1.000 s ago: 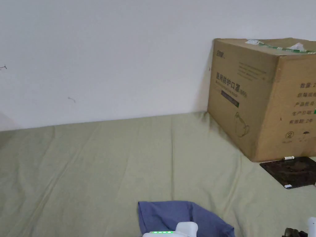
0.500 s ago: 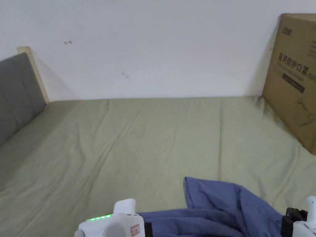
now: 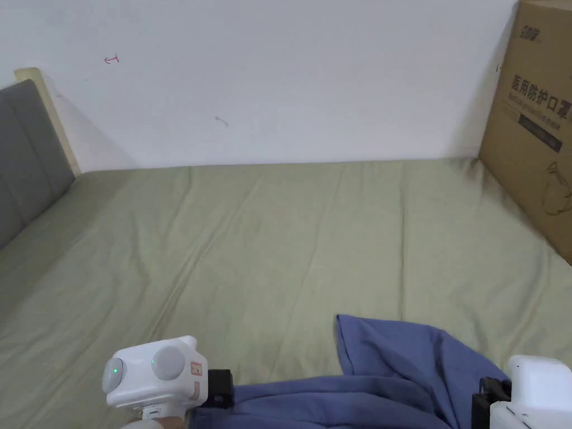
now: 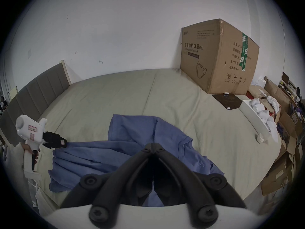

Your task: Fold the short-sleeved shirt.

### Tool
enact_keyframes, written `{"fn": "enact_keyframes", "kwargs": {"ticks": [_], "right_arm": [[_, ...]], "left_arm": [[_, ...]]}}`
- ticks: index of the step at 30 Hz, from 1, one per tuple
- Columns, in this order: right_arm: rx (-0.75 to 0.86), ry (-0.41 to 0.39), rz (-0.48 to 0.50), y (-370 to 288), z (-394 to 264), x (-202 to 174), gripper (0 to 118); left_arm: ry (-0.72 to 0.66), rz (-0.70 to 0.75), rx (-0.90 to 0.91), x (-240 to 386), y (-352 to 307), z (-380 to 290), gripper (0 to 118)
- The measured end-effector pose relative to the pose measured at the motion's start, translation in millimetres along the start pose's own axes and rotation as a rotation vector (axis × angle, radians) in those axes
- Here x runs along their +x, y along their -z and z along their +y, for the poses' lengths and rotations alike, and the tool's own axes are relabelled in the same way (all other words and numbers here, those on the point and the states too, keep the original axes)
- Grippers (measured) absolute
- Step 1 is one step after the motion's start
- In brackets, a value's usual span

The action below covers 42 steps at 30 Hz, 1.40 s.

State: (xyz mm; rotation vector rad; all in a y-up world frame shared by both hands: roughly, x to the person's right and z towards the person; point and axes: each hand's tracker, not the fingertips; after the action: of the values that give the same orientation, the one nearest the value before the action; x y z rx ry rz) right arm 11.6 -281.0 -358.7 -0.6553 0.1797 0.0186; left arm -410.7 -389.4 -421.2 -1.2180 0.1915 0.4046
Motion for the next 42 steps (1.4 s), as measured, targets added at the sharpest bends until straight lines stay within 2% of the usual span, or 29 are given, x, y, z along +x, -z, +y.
{"fn": "enact_keyframes", "kwargs": {"ticks": [1, 3, 4, 5, 9, 13, 15, 17, 20, 21, 22, 23, 24, 25, 27, 31, 34, 35, 37, 39, 40, 41, 42], "right_arm": [[-0.01, 0.0, -0.003, 1.1, -1.3, 1.5, 0], [-0.017, -0.001, -0.007, 5.8, -5.0, 10.3, 0], [-0.024, -0.006, -0.011, 6.8, -6.6, 12.4, 1], [-0.028, -0.012, -0.014, 7.7, -8.1, 14.4, 4], [-0.037, -0.017, -0.043, 4.1, -7.5, 17.0, 8], [-0.053, 0.07, 0.005, 10.3, 7.9, 47.1, 8], [-0.096, 0.074, 0.043, 22.4, 20.5, 63.1, 8], [-0.108, 0.061, 0.05, 38.9, 33.0, 75.9, 8], [-0.15, 0.083, 0.065, 79.5, 59.2, 97.4, 10], [-0.172, 0.092, 0.077, 93.2, 66.8, 102.8, 21], [-0.218, 0.094, 0.065, 107.3, 77.1, 102.7, 41], [-0.236, 0.093, 0.089, 121.7, 84.4, 104.6, 77], [-0.262, 0.091, 0.126, 135.0, 89.3, 105.2, 101], [-0.297, 0.077, 0.145, 150.9, 94.8, 102.4, 108], [-0.323, 0.028, 0.17, 181.4, 102.9, 96.8, 108], [-0.407, -0.072, 0.137, 241.8, 107.4, 75.6, 108], [-0.548, -0.087, 0.146, 283.0, 94.9, 68.3, 105], [-0.604, -0.083, 0.112, 294.5, 89.0, 67.0, 98], [-0.613, -0.113, 0.085, 304.8, 79.2, 65.3, 97], [-0.593, -0.11, 0.092, 293.3, 85.5, 57.3, 84], [-0.588, -0.15, 0.094, 289.9, 87.6, 55.1, 73], [-0.573, -0.186, 0.094, 285.0, 89.2, 51.6, 47], [-0.555, -0.209, 0.069, 279.5, 91.5, 51.9, 47]], "left_arm": [[0.002, 0.024, -0.007, 3.8, 6.9, -4.7, 83], [0.07, 0.099, 0.062, 15.8, 1.0, -8.6, 52], [0.073, 0.122, 0.09, 19.9, -6.0, -12.0, 32], [0.075, 0.127, 0.099, 22.0, -9.0, -12.1, 4], [0.07, 0.125, 0.086, 17.4, -8.8, -12.7, 3], [0.096, 0.108, 0.116, 17.5, -29.3, -11.7, 2], [0.093, 0.081, 0.145, 15.9, -42.6, -11.3, 2], [0.085, 0.05, 0.182, 13.8, -56.6, -7.7, 2], [0.096, 0.039, 0.227, 16.5, -75.4, -6.6, 2], [0.108, 0.04, 0.238, 17.9, -80.1, -7.0, 2], [0.122, 0.042, 0.255, 19.4, -84.7, -7.9, 2], [0.126, 0.043, 0.262, 20.4, -87.1, -7.9, 2], [0.126, 0.044, 0.26, 21.8, -88.3, -7.1, 2], [0.129, 0.044, 0.26, 22.6, -89.2, -6.8, 2], [0.141, 0.048, 0.302, 22.0, -89.1, -5.1, 2], [0.119, 0.053, 0.279, 17.7, -79.5, -3.2, 2], [0.105, 0.058, 0.26, 14.7, -71.9, -2.8, 2], [0.105, 0.058, 0.257, 13.4, -69.9, -2.4, 2], [0.101, 0.064, 0.247, 14.4, -67.4, -2.1, 2], [0.099, 0.079, 0.252, 12.2, -64.7, -0.5, 2], [0.097, 0.077, 0.246, 13.8, -64.1, 0.6, 2], [0.098, 0.079, 0.246, 14.7, -63.5, 1.1, 2], [0.1, 0.081, 0.246, 15.0, -64.1, 1.2, 2]]}}
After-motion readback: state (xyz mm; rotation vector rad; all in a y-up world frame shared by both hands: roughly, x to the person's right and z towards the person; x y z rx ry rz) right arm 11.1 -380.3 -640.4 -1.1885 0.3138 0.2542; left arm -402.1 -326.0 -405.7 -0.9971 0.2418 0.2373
